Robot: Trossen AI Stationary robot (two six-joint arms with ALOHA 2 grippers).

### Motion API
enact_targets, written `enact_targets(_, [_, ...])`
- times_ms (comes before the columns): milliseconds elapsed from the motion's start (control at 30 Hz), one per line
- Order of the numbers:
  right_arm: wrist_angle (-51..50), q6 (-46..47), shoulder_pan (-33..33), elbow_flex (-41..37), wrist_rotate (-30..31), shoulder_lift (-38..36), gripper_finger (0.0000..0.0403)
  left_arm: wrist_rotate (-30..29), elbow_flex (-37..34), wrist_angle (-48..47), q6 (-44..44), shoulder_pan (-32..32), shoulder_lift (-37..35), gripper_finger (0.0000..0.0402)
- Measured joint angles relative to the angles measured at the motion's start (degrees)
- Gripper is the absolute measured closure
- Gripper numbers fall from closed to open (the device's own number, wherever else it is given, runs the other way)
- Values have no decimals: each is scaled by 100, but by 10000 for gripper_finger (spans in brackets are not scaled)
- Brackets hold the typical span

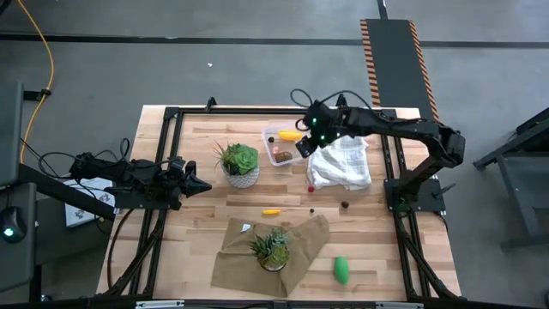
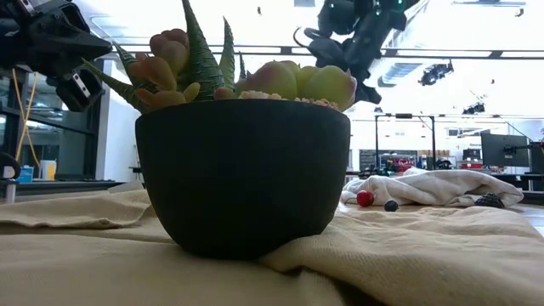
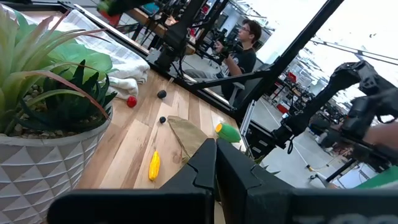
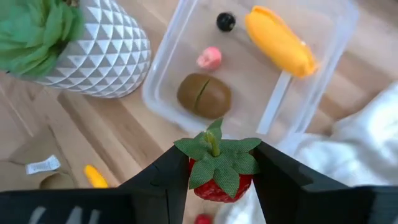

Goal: Pick and placing Produce into tupperware
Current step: Put the red strawberry into the transparent bin

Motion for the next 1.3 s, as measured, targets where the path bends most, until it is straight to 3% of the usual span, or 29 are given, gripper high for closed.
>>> enact_targets(433, [651,-987,-722,4,-1002,544,263,0,0,0,0,-2,1,401])
enact_targets(833, [1167,-1207,-720,41,-1005,1223,263,0,0,0,0,-2,0,401])
enact_targets(1300, [81,-1672,-520,1567,-541,2186,263,-1,0,0,0,0,0,401])
